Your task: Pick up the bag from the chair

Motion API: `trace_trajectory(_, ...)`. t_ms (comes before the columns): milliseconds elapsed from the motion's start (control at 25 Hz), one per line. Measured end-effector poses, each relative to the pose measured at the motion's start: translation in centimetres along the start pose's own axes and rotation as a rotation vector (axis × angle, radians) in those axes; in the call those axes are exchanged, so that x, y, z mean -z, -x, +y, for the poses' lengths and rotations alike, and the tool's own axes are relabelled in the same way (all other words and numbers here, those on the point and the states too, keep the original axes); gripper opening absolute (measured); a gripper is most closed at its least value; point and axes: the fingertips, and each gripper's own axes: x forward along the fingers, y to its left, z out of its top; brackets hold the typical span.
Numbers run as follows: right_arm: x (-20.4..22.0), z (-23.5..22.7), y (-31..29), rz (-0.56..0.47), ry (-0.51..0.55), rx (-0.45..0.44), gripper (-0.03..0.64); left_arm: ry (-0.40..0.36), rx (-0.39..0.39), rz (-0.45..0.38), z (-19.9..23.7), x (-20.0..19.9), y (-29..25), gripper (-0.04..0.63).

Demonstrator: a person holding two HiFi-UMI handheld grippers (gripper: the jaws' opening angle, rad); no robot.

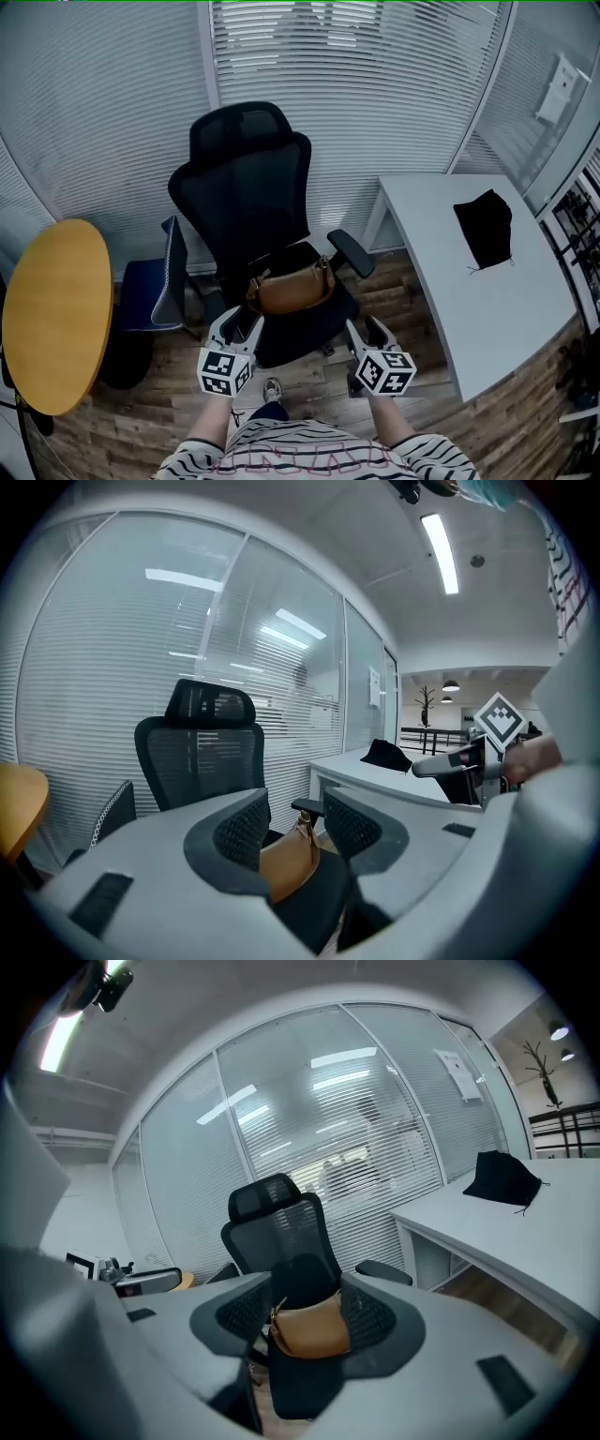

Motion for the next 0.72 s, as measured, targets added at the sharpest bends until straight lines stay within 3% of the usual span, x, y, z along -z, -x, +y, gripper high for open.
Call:
trace_trajectory(560, -0.2, 2.1, -9.1, -0.023, -0.035, 0.149, 0.221, -0.008, 0.085, 0.063, 10.0, 0.8, -6.0, 0.164)
trace_trajectory(720, 0.3, 1.9, -10.6, -0.005, -0.024, 0.176, 0.221, 0.010, 0.090, 0.096, 10.7, 2.1, -7.0, 0.164)
